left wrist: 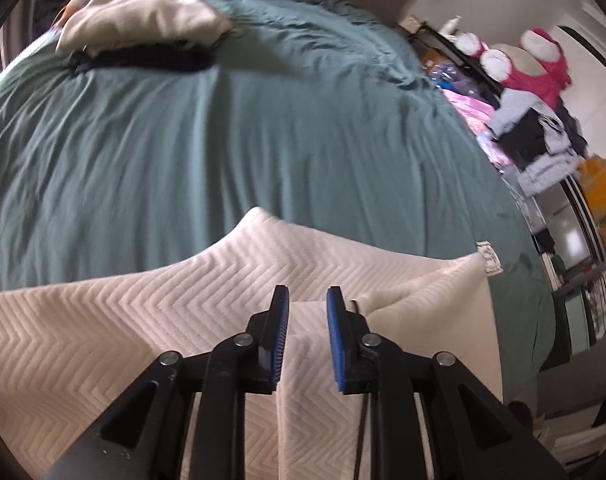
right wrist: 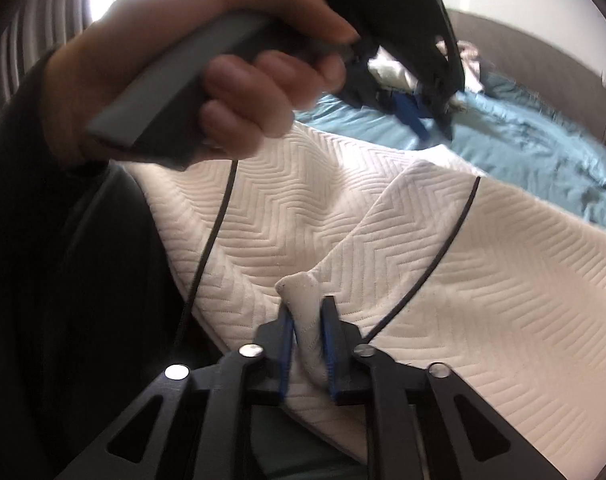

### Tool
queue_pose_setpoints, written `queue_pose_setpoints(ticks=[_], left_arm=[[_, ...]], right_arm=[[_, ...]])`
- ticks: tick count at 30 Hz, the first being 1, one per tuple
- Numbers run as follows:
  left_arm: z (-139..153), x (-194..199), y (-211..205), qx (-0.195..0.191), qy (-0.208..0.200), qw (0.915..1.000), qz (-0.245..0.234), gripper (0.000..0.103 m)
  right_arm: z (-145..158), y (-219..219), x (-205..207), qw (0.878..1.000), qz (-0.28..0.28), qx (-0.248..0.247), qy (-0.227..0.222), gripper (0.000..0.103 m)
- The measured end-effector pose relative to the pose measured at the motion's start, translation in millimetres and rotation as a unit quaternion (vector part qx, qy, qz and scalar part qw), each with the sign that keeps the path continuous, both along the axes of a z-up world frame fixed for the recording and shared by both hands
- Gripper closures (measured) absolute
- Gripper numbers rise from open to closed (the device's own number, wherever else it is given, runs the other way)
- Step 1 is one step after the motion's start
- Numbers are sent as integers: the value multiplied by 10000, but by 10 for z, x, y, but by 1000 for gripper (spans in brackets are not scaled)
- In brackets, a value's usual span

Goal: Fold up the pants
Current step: 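Open both grippers and release the folded pants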

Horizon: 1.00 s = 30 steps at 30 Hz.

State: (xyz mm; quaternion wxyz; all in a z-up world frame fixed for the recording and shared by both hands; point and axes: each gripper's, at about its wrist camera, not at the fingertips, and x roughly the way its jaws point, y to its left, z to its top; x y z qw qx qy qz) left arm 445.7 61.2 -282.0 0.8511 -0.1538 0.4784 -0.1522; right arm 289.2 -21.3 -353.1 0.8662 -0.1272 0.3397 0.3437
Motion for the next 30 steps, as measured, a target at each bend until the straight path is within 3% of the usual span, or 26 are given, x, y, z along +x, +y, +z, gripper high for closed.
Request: queue_pose_setpoints(ticks=[2,4,7,9,12,15,19,23,25,30], left_arm=[[30,-37,-51,-65,-35,9999,-152,77],[30,-62,-102,-123,-7,9996,-266,77],[41,-93,-184,-249,-49,9986,-458,77],[62,-120,-317,-144,-157,9970,-742,77],[-10,-122,-475,-130,-13,9941,-1072,77],[-200,-67,-546,94,314,9928,-1152,77],[-446,97,-442,187,680,9946,-761,77],[-469,122,-490,318,674,9942,-781,77],[-464,118,-525,409,635,9939,-803,77],[-459,152,-505,308,684,9939,-806,77]], right_arm=[[82,-57,10,9979,286,399,415,0],[207,-148,21,9934,519,733,707,0],[453,-442,80,9923,344,1018,615,0],[650,-796,123,9908,104,1278,435,0],[890,-1489,236,9834,-783,1635,-69,0],[930,-1960,573,9724,-1437,1828,179,0],[849,-2255,1099,9710,-1959,1315,378,0],[569,-2212,1572,9706,-2223,489,783,0],[416,-2189,1806,9684,-2276,333,962,0],[266,-2323,2042,9580,-2735,279,817,0]])
